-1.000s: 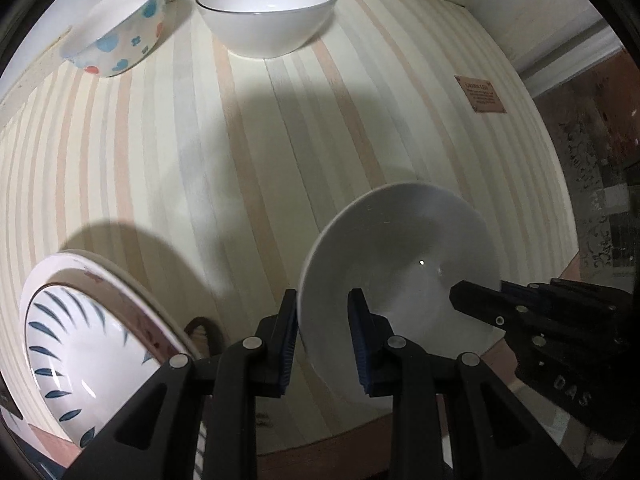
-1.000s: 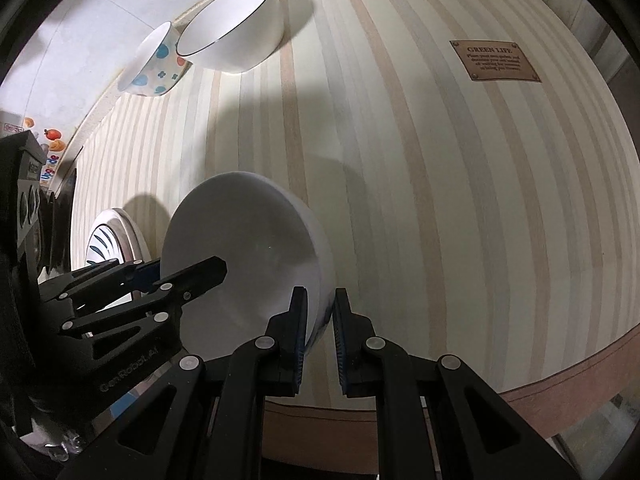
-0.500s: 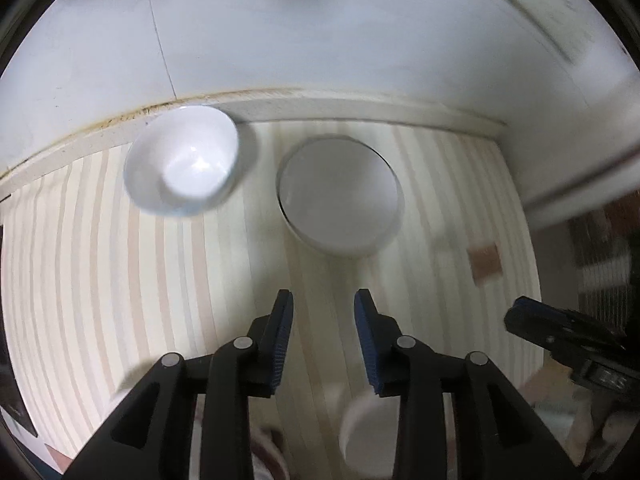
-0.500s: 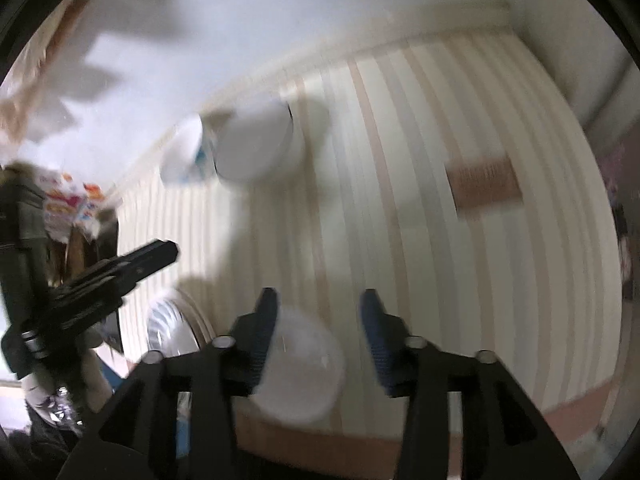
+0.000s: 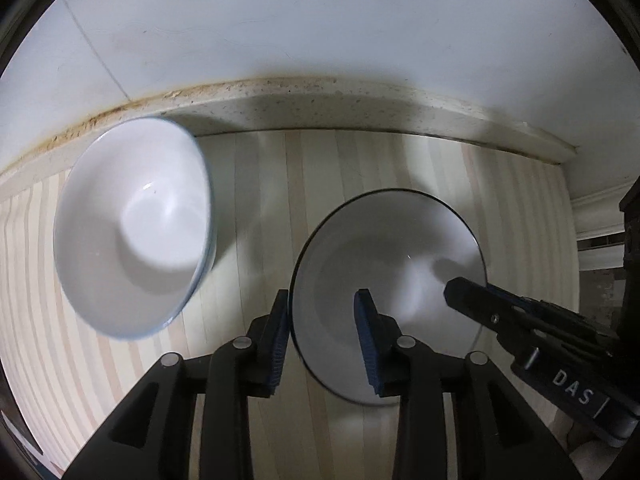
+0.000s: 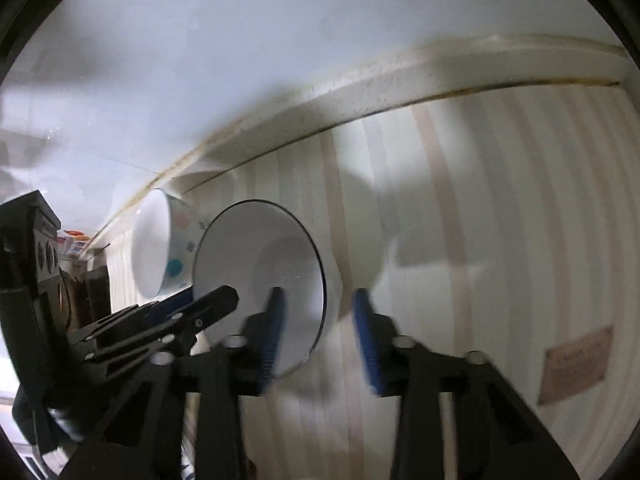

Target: Organize plates and bowls

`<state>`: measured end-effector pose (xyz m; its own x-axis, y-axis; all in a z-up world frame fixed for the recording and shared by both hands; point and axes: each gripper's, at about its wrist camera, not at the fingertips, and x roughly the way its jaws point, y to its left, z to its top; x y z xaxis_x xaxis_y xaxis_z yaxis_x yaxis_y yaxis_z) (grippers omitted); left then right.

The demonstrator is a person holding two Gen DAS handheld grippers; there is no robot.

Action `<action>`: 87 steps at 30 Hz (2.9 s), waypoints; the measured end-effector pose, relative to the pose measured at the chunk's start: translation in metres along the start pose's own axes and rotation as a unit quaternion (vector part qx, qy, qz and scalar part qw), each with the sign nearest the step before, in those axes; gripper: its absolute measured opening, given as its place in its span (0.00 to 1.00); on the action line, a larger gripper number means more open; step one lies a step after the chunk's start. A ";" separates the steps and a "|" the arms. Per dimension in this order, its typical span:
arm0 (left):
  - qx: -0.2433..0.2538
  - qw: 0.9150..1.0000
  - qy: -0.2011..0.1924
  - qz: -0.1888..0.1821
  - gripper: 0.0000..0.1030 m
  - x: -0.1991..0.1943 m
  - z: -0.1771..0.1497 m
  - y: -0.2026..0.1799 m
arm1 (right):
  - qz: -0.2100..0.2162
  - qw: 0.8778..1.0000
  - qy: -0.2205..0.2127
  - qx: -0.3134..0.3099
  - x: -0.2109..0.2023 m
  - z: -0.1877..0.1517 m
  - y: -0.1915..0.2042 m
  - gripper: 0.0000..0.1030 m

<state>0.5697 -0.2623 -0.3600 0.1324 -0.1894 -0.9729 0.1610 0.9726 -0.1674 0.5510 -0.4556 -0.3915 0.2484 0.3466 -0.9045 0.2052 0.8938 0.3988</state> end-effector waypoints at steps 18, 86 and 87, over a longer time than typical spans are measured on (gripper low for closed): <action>0.034 0.998 -0.049 0.000 0.24 -0.056 -0.020 -0.016 | -0.019 0.999 -0.034 -0.030 -0.032 -0.008 0.006 0.13; 0.130 0.990 0.046 0.008 0.24 -0.059 -0.199 -0.044 | -0.045 0.998 0.031 0.010 -0.070 -0.236 -0.012 0.14; 0.127 0.991 0.043 0.002 0.24 -0.064 -0.199 -0.042 | -0.042 0.999 0.033 0.012 -0.071 -0.235 -0.013 0.14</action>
<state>0.3601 -0.2639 -0.3225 0.0513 -0.1622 -0.9854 0.4039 0.9058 -0.1281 0.3083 -0.4251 -0.3680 0.1671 0.2900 -0.9423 0.2451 0.9136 0.3245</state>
